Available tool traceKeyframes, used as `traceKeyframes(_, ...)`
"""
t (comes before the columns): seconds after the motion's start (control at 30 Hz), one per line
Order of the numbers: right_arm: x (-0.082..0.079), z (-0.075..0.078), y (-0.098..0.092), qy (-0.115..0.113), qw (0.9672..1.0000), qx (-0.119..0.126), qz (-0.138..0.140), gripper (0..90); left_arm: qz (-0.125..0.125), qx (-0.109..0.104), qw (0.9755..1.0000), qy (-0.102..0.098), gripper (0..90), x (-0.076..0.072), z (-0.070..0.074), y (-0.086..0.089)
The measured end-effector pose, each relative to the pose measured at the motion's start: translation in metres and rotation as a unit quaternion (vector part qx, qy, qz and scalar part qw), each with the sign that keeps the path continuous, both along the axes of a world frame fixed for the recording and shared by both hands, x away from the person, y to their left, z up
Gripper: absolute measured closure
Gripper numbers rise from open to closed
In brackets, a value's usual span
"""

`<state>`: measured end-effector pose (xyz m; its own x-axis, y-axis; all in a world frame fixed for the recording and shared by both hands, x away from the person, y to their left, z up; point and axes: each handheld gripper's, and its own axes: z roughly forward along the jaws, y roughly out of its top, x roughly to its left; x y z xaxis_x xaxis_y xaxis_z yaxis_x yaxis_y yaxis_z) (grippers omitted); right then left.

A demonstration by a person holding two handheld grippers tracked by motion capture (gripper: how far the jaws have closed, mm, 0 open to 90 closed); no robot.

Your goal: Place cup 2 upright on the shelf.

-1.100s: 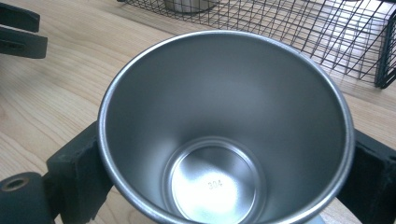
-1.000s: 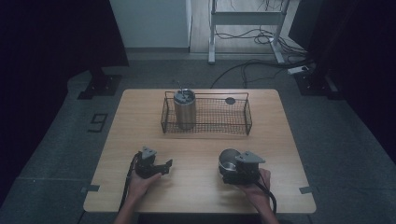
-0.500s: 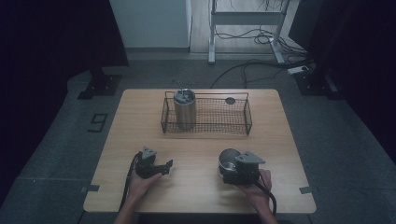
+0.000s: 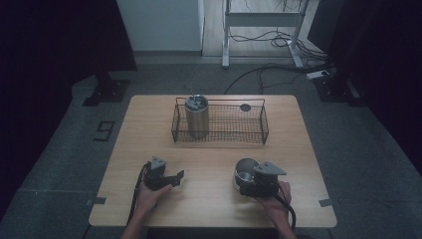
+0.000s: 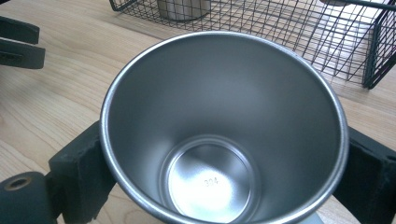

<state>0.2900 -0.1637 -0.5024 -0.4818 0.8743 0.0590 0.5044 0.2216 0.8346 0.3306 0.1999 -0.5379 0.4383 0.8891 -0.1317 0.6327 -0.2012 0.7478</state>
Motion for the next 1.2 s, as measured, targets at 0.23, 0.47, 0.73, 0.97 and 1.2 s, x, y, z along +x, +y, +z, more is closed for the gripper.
traceKeyframes(0.23, 0.0, 0.003, -0.002, -0.003, 1.0, 0.006, 0.001, 7.1, 0.002, -0.002, 1.0, 0.001, 14.2, 0.0, 0.0, 0.001)
traceKeyframes(0.47, 0.0, 0.008, -0.007, -0.006, 0.9998, 0.017, 0.0, 7.1, 0.001, -0.005, 1.0, -0.003, 14.4, -0.001, 0.001, -0.001)
traceKeyframes(0.73, 0.005, 0.023, -0.014, -0.017, 0.9996, 0.023, -0.008, 7.2, -0.003, -0.006, 1.0, 0.0, 14.4, -0.001, 0.001, -0.003)
traceKeyframes(0.97, 0.013, 0.037, -0.011, -0.023, 0.9995, 0.02, -0.002, 7.2, -0.007, -0.009, 0.9999, 0.001, 14.4, -0.001, 0.002, -0.003)
traceKeyframes(1.2, 0.023, 0.048, -0.012, -0.023, 0.9995, 0.024, 0.0, 7.2, -0.007, -0.012, 0.9999, 0.003, 14.4, -0.001, 0.002, -0.003)
